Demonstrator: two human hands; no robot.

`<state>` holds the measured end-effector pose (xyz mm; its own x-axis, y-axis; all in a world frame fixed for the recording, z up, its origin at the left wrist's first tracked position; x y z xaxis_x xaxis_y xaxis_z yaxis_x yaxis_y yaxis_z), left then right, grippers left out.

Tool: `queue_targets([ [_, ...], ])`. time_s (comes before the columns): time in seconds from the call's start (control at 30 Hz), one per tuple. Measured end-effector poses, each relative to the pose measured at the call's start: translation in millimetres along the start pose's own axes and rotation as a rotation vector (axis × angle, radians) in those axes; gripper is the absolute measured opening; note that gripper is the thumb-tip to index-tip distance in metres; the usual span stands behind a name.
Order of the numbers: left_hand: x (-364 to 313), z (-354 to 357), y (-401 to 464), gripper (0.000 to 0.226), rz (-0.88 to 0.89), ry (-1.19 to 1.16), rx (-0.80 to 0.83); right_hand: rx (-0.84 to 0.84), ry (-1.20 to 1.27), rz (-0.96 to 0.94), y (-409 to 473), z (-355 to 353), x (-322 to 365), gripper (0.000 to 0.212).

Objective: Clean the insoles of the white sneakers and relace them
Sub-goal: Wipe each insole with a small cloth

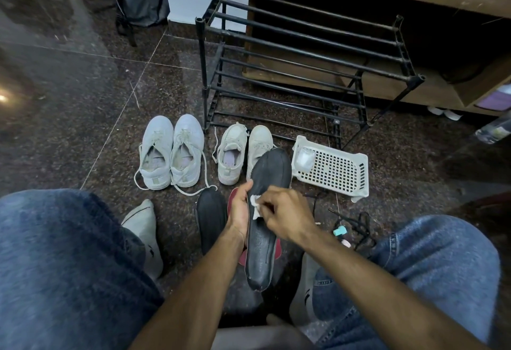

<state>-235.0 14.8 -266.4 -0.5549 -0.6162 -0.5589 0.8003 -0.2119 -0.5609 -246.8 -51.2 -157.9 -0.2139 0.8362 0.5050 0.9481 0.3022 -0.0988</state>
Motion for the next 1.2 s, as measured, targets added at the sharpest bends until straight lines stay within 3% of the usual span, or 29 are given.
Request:
queue_targets([
  [0.1, 11.7, 9.9, -0.4, 0.052, -0.075, 0.022, 0.036, -0.076, -0.058, 0.041, 16.1, -13.4, -13.8, 0.02],
  [0.23, 17.8, 16.5, -7.9, 0.044, -0.14, -0.027, 0.047, -0.177, -0.058, 0.177, 32.6, -34.3, -34.7, 0.021],
  [0.4, 23.1, 6.5, -6.7, 0.055, -0.167, 0.004, 0.05, 0.008, -0.041, 0.035, 11.5, -5.0, -10.6, 0.021],
  [0.67, 26.7, 12.1, -11.9, 0.055, -0.226, 0.018, 0.064, -0.121, -0.124, 0.188, 29.6, -23.5, -40.0, 0.023],
  [0.8, 18.3, 1.3, -4.1, 0.044, -0.155, -0.014, 0.014, 0.011, -0.117, 0.082, 8.7, 0.1, -19.7, 0.024],
  [1.03, 26.1, 13.6, -13.4, 0.05, -0.211, 0.066, 0.047, -0.087, -0.202, 0.171, 24.2, -21.0, -45.0, 0.025],
  [1.2, 21.3, 9.1, -11.0, 0.042, -0.172, 0.081, 0.023, 0.008, -0.184, 0.039, 4.0, -0.9, -16.4, 0.024],
])
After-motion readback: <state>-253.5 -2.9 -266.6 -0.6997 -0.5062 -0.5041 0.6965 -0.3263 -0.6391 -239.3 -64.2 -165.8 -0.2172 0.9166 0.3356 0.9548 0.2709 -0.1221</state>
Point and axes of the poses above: each hand's wrist, its own y-axis towards the middle knuckle, its own z-axis out of the palm, x = y × z, the point moved 8 cm from there along y, towards the middle knuckle, and after that the axes turned 5 degrees about y, right-handed, at the moved point
